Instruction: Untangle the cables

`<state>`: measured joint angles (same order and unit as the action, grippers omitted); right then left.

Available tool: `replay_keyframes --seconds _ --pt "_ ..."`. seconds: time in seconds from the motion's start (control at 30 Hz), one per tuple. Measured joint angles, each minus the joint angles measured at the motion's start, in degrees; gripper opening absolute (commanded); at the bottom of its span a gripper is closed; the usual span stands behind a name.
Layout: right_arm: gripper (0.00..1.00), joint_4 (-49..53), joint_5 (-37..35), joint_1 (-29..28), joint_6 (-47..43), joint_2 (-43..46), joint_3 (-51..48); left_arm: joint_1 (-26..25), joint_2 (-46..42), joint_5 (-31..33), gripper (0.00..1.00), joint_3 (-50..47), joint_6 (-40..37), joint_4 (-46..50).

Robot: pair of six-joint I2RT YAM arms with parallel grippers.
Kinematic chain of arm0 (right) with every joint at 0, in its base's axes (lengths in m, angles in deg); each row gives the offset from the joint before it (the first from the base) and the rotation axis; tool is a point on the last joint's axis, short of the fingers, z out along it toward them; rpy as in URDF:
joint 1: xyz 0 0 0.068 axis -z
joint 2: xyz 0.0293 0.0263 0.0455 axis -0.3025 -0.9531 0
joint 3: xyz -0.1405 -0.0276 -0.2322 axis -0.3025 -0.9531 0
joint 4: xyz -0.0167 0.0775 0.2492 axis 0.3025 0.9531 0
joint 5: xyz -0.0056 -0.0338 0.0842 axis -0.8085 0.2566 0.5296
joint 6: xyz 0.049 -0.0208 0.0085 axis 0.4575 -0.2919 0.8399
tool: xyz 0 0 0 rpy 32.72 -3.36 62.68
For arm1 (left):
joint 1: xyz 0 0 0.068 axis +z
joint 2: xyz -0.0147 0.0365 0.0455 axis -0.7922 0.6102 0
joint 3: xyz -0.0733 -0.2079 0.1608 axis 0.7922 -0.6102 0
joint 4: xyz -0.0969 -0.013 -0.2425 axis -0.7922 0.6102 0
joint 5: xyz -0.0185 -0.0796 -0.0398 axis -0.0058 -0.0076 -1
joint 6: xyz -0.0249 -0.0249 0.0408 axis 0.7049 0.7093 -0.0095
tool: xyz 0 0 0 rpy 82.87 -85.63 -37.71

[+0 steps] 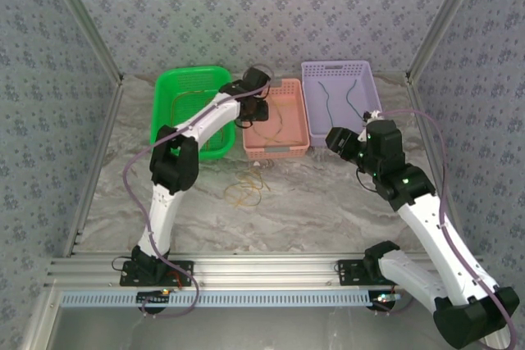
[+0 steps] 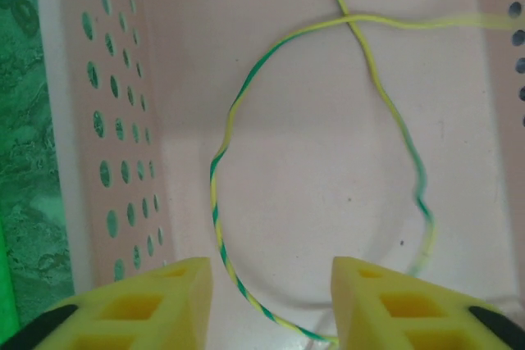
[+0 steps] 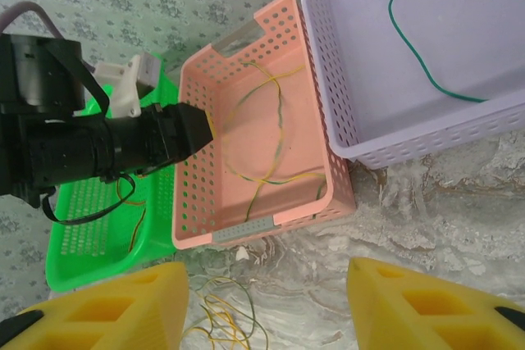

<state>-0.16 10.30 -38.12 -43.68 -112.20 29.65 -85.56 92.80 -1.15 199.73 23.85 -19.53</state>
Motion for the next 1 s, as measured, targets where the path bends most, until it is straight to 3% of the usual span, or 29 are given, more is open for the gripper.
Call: replay_keyframes --seconds 0.27,0.4,0.57,0.73,0.83,1.0 --pt "0.57 0.1 1.7 0.0 -1.8 -1.4 0.4 -1.9 -0.4 0.9 0.53 3.8 -0.4 2.4" --pt "0.57 0.3 1.9 0.0 -2.1 -1.7 0.5 -3.3 -4.7 3.5 0.5 1.4 0.1 2.0" --pt "0.55 -0.3 1.3 -3.9 -2.1 -1.7 -1.0 -6.0 -24.3 6.8 0.38 -17.6 4.3 -2.3" --pt "0.53 -3.3 -1.2 -16.9 -1.8 -4.7 -7.4 -10.1 -46.7 9.4 0.28 -44.5 11.7 -8.4" --pt "0.49 -5.1 -2.5 -24.1 -1.7 -11.3 -8.6 -13.1 -53.3 10.4 0.28 -59.8 17.1 -9.0" --pt "0.49 -7.8 -4.7 -29.5 -0.4 -16.2 -11.2 -17.8 -56.8 10.6 0.28 -76.6 26.0 -9.0"
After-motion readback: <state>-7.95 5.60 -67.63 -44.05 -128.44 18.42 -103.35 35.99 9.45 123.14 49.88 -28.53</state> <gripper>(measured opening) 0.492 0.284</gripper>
